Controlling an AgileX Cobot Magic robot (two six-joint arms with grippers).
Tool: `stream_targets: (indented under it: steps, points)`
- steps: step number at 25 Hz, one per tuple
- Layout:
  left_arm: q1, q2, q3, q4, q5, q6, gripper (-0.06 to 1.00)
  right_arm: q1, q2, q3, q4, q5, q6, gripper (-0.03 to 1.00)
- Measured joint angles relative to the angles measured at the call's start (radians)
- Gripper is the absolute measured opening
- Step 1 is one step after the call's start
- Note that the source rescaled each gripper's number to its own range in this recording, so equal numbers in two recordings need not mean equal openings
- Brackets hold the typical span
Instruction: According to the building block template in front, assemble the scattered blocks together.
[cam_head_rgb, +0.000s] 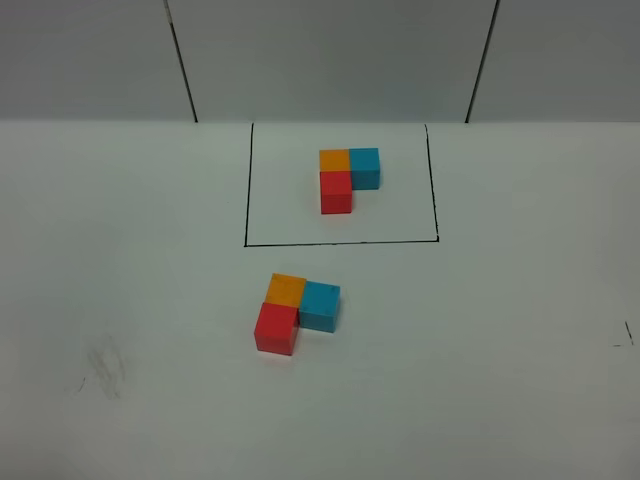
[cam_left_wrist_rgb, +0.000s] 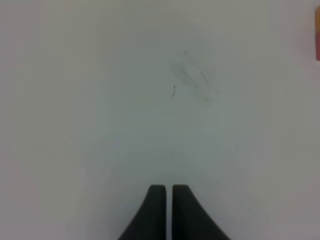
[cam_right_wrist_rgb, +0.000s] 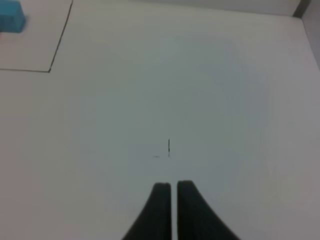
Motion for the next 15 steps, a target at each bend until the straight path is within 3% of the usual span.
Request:
stream_targets:
  steps: [15]
  points:
    - [0.0, 0.0, 0.0, 0.0, 0.0, 0.0, 0.01, 0.0, -0.269, 0.088, -0.012, 0.12, 0.07, 0.0]
